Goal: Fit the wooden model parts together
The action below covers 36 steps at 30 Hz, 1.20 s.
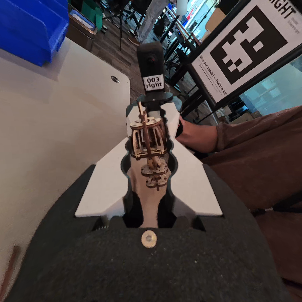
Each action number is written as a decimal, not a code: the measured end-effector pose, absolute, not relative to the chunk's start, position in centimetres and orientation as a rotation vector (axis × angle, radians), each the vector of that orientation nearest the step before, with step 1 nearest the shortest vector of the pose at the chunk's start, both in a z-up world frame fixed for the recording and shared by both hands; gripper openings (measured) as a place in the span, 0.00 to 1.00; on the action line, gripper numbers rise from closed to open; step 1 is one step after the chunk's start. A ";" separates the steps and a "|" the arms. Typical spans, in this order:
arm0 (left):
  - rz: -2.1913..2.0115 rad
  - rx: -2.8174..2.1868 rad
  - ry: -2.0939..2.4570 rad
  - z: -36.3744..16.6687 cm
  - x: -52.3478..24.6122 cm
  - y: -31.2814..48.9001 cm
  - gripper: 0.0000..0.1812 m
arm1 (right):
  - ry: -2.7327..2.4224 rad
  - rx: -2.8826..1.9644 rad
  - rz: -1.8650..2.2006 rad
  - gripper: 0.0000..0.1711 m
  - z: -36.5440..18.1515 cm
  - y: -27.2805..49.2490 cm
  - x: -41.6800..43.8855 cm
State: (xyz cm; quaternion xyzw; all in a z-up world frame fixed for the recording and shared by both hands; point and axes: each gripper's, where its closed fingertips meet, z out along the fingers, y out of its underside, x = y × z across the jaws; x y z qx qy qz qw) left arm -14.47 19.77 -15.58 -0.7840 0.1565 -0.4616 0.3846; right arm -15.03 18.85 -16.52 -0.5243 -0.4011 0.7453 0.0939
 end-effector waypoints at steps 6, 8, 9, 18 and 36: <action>-1.167 -2.152 0.637 -19.5 -14.8 18.2 0.22 | -1.567 -1.571 1.928 0.29 -19.0 19.3 -15.4; -1.126 -2.232 0.759 -20.8 -14.8 17.6 0.22 | -1.725 -1.519 1.821 0.29 -19.0 19.6 -15.4; -1.116 -2.246 0.793 -21.0 -14.8 17.7 0.22 | -1.823 -1.498 1.759 0.29 -19.3 19.5 -15.4; -1.029 -2.332 0.959 -23.1 -14.8 18.5 0.22 | -2.125 -1.469 1.598 0.23 -22.4 19.0 -16.1; -1.086 -1.921 -0.136 -23.6 -16.6 15.2 0.15 | -1.436 -1.591 1.808 0.22 -21.0 22.4 -16.7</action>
